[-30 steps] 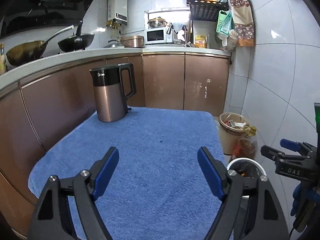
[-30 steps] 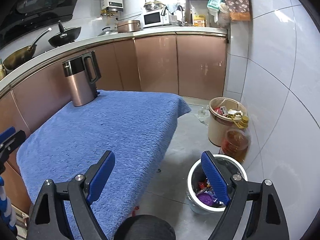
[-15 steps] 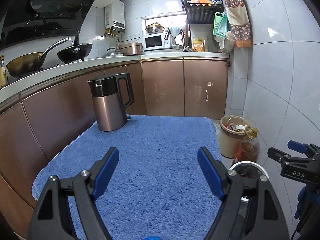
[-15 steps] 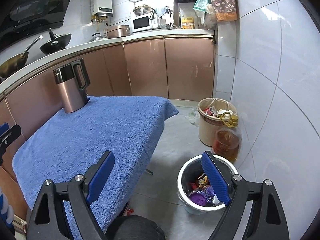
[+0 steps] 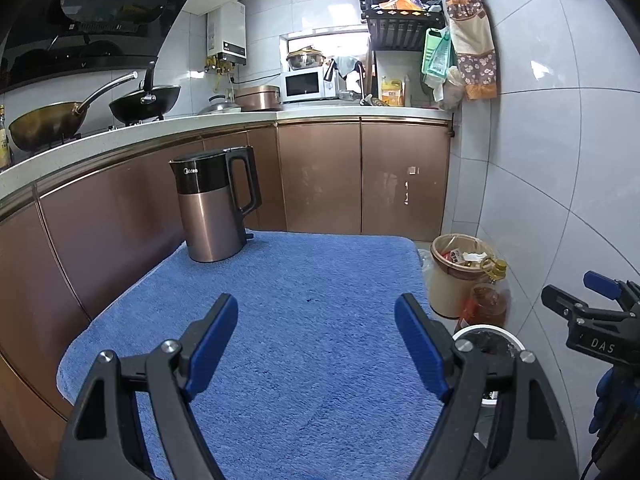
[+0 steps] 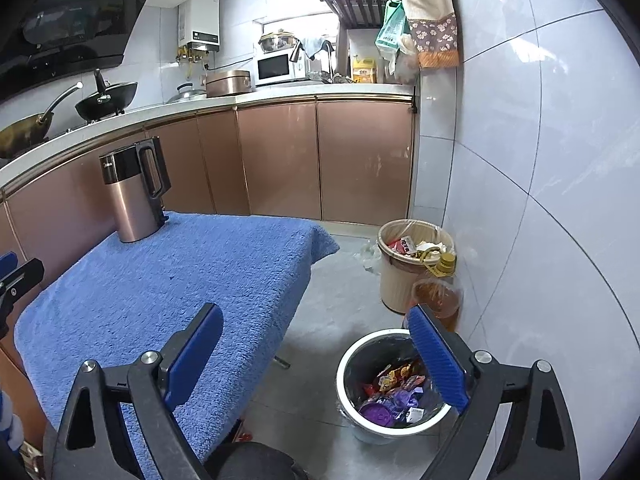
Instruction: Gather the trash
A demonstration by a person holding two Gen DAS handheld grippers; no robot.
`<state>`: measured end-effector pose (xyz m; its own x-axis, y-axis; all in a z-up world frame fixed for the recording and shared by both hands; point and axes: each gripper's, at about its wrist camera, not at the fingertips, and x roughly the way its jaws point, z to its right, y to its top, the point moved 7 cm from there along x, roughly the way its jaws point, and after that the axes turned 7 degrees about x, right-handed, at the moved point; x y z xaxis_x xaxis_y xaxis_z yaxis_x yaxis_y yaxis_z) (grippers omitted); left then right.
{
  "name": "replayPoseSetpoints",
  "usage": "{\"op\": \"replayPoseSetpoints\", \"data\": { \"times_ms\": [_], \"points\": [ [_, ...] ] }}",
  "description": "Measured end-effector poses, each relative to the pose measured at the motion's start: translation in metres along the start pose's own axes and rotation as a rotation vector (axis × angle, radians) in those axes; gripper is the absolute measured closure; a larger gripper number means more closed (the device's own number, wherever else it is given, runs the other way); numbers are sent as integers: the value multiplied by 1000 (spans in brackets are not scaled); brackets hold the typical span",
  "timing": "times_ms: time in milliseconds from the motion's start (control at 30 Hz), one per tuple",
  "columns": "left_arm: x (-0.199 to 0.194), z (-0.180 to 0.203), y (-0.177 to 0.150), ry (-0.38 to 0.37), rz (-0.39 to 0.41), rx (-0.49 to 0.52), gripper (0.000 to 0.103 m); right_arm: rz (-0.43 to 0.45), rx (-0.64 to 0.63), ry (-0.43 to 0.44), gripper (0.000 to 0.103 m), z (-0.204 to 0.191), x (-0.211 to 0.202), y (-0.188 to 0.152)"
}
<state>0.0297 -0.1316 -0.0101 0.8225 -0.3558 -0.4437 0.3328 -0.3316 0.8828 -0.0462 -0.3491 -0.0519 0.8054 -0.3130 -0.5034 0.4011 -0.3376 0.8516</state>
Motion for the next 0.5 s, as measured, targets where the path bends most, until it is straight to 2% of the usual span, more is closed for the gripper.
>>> {"op": "replayPoseSetpoints", "data": {
  "times_ms": [133,167,500],
  "points": [
    [1,0,-1,-11,-7,-9,23,24,-3,-13,4,2,-5,2],
    [0,1,-1,-14,-7,-11,23,34,-3,-20,0,3,-7,3],
    [2,-6,0,-11,-2,-50,23,145,11,-84,0,20,-24,17]
  ]
}}
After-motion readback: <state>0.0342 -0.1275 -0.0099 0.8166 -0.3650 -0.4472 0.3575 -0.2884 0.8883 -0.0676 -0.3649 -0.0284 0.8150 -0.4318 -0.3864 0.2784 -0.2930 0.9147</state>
